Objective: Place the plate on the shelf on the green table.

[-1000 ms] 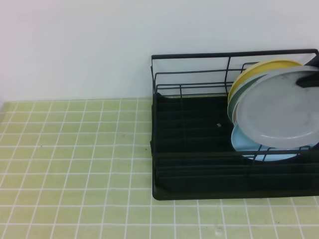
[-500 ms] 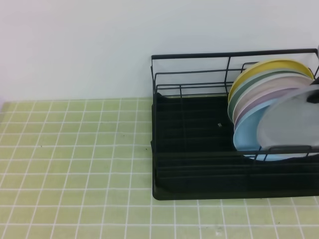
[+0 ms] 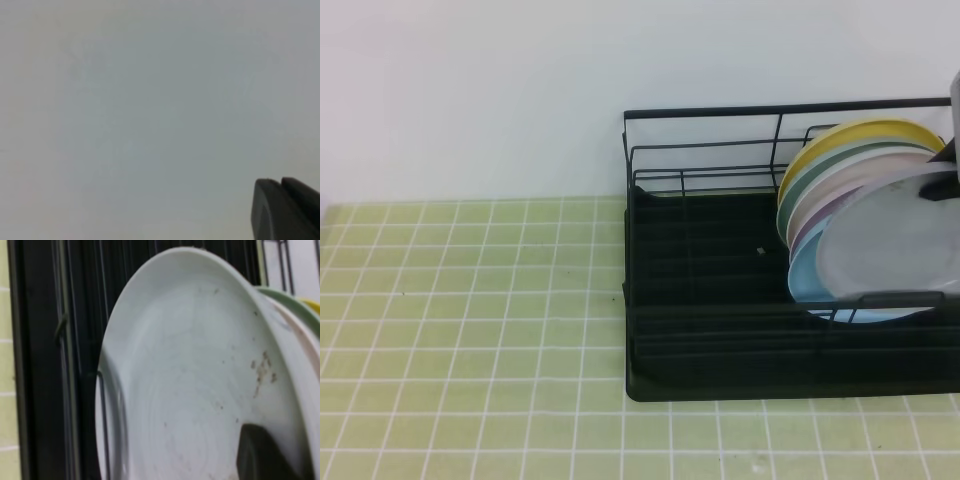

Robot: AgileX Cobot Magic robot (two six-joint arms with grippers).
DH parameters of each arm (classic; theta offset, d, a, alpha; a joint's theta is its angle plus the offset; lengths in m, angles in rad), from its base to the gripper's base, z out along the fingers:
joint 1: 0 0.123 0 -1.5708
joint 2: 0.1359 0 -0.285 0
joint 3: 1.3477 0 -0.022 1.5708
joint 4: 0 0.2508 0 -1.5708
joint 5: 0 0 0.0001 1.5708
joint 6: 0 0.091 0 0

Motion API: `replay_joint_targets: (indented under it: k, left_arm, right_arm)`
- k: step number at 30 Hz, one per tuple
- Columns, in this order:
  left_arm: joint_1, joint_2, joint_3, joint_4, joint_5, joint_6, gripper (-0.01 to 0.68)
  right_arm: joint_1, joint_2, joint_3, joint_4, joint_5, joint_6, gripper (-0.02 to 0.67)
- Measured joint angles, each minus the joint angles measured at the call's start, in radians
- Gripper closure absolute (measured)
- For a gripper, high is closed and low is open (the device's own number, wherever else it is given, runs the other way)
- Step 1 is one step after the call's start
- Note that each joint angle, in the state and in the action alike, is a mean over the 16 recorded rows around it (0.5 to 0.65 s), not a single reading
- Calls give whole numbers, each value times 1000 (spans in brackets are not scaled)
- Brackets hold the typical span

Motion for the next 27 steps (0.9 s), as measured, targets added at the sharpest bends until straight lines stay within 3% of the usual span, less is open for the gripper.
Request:
replay_joint_targets:
  k: [27]
  left_arm:
    - [0,0,0,1,-2,7,674]
  right_arm:
    - [0,30,-5,117,-14,-67,541]
